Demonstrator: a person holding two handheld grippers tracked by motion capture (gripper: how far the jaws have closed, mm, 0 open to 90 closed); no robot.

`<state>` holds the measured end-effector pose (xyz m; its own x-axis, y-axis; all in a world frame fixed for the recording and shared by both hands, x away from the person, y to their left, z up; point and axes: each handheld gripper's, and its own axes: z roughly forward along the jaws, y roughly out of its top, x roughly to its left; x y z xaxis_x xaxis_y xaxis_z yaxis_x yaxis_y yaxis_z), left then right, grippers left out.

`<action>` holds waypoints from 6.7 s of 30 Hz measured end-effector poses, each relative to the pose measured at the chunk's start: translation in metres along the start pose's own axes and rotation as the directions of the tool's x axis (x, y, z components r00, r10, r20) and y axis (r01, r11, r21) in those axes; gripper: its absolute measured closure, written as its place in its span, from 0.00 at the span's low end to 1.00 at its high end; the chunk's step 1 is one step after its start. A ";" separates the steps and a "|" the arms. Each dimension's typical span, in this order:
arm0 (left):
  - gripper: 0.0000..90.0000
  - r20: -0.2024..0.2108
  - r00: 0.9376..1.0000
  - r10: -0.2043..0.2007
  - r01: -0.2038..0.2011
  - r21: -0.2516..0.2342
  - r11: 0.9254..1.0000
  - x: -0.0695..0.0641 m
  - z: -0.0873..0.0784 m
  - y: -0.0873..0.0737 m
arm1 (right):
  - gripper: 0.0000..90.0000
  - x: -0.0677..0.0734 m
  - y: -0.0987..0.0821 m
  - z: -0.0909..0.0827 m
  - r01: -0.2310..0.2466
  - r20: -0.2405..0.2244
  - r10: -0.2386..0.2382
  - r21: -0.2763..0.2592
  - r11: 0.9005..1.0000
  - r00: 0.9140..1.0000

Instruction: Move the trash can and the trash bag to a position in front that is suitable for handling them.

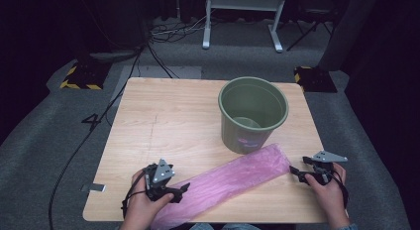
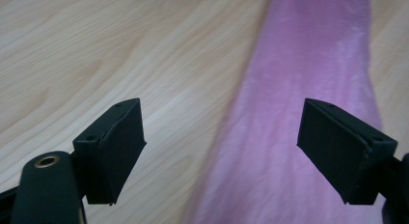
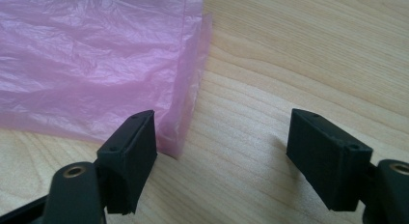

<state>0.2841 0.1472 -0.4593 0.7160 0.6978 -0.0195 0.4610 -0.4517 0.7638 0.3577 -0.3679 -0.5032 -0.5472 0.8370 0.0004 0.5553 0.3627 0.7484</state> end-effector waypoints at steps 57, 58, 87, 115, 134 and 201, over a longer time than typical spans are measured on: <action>0.27 -0.235 0.970 0.067 -0.023 0.184 0.983 0.059 0.059 0.014 | 0.27 0.126 0.025 0.021 0.209 -0.212 -0.195 0.044 0.977 0.958; 0.27 -0.253 0.967 0.043 -0.002 0.160 0.987 0.062 0.058 0.014 | 0.27 0.131 0.026 0.023 0.221 -0.225 -0.207 0.040 0.974 0.952; 0.28 -0.173 0.985 0.022 0.016 0.214 0.977 0.063 0.023 -0.003 | 0.34 0.074 0.032 0.012 0.104 -0.208 -0.107 -0.027 0.994 0.972; 0.28 -0.045 0.999 -0.002 -0.003 -0.111 0.994 0.094 0.126 0.120 | 0.28 -0.020 0.111 0.042 0.092 -0.093 -0.105 -0.129 0.987 0.990; 0.45 -0.036 0.997 0.068 -0.070 -0.058 0.996 0.084 0.152 0.129 | 0.54 -0.027 0.127 0.076 0.048 -0.062 -0.061 -0.189 0.981 0.996; 0.30 0.052 0.995 0.086 -0.083 -0.056 0.995 0.014 0.043 0.035 | 0.39 0.041 0.057 0.014 0.094 -0.248 -0.120 -0.113 0.989 0.961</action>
<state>0.3328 0.1174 -0.4600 0.7794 0.6264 0.0126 0.3698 -0.4761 0.7979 0.3762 -0.3071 -0.4699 -0.7475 0.6600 0.0751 0.4272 0.3912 0.8151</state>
